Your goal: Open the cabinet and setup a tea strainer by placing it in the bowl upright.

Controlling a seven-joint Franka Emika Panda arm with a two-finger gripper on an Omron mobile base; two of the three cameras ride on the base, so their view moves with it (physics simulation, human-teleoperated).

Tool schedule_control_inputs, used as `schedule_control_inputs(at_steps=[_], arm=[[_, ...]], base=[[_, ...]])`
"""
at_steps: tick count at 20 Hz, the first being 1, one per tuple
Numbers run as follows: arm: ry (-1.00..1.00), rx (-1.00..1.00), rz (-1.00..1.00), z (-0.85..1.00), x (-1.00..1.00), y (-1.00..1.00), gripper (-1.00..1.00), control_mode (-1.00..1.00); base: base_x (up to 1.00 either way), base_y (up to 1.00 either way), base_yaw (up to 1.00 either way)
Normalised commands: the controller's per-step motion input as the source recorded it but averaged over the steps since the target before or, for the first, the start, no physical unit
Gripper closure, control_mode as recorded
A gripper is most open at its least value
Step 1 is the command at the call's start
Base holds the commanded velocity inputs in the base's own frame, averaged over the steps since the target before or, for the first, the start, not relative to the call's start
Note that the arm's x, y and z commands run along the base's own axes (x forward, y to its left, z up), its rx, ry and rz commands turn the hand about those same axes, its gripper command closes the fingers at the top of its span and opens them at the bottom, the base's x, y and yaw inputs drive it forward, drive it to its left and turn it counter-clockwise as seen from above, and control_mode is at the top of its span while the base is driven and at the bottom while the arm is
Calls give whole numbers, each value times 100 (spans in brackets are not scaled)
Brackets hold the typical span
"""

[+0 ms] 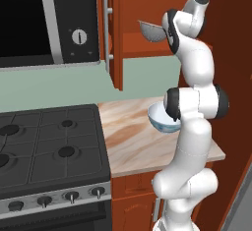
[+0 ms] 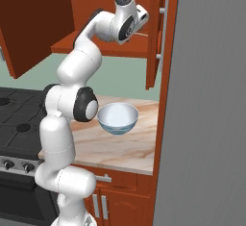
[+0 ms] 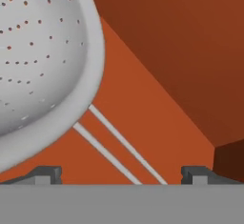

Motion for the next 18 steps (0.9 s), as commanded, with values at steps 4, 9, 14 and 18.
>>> schedule_control_inputs(at_steps=[4, 9, 14, 18], arm=[[0, 0, 8, 0, 0, 25, -100, -100], [0, -1, 11, 0, 0, 24, -100, -100], [0, 0, 12, 0, 0, 6, -100, -100], [0, 0, 13, 0, 0, 0, -100, -100]], base=[[0, 0, 0], [0, 0, 0], [0, 0, 0], [0, 0, 0]])
